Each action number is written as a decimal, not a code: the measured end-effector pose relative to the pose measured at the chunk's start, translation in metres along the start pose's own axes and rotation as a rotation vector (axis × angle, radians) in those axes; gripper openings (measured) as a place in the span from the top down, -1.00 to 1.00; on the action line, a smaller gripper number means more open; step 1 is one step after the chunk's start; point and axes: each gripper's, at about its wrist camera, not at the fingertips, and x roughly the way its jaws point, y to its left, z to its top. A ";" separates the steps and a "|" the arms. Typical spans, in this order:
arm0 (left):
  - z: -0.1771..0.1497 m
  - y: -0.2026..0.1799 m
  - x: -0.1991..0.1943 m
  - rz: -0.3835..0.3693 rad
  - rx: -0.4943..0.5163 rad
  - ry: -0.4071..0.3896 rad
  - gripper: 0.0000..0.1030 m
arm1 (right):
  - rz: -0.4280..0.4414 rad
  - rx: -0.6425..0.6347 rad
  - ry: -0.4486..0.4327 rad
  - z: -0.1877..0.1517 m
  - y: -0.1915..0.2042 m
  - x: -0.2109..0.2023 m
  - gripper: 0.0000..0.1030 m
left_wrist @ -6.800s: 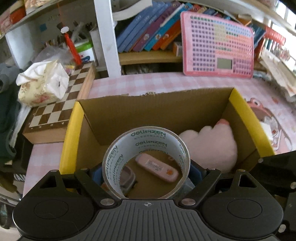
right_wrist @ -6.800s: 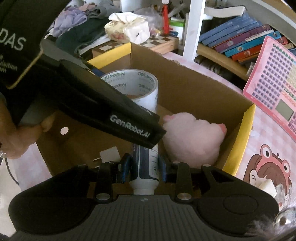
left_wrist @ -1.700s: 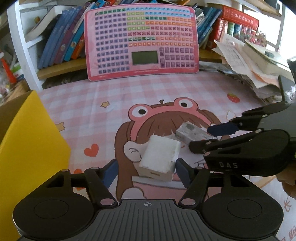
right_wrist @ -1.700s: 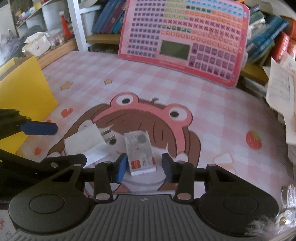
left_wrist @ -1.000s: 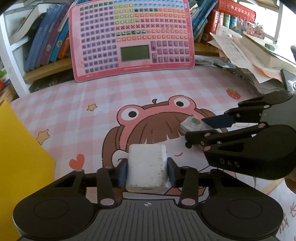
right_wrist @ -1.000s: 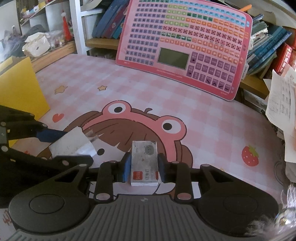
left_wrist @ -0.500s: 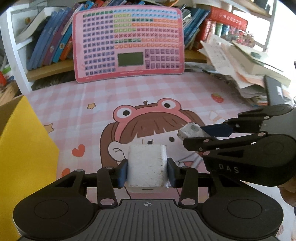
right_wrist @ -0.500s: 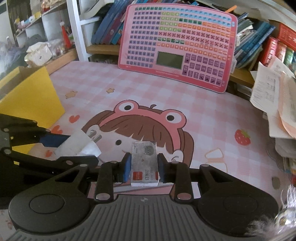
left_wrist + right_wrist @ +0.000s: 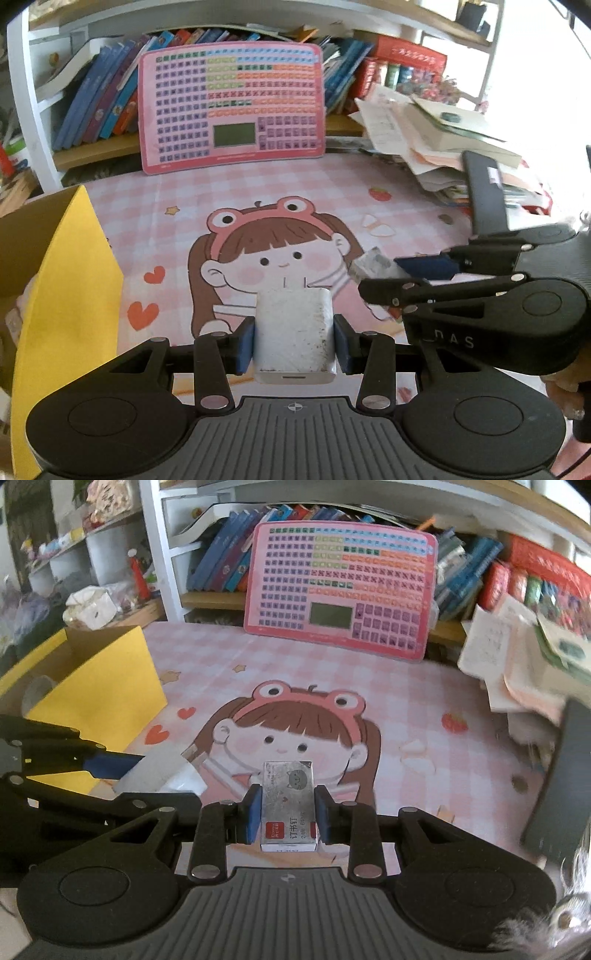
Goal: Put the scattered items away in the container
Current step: 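Lift and carry the charger plug and small box toward the yellow box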
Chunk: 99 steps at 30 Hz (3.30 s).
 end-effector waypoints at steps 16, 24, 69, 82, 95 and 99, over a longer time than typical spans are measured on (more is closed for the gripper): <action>-0.056 0.020 -0.080 -0.155 0.020 -0.013 0.19 | -0.101 0.126 0.026 -0.070 0.055 -0.077 0.46; -0.094 0.043 -0.123 -0.195 0.047 0.002 0.19 | -0.158 0.161 0.003 -0.095 0.102 -0.108 0.46; -0.202 0.178 -0.241 -0.081 -0.085 -0.016 0.20 | 0.003 -0.015 0.015 -0.122 0.317 -0.116 0.46; -0.203 0.216 -0.235 0.006 -0.188 -0.012 0.20 | 0.117 -0.156 0.031 -0.101 0.347 -0.086 0.46; -0.131 0.238 -0.233 0.089 -0.197 -0.170 0.20 | 0.145 -0.178 -0.125 -0.018 0.319 -0.059 0.46; -0.097 0.241 -0.218 0.105 -0.177 -0.216 0.20 | 0.142 -0.169 -0.166 0.019 0.297 -0.044 0.46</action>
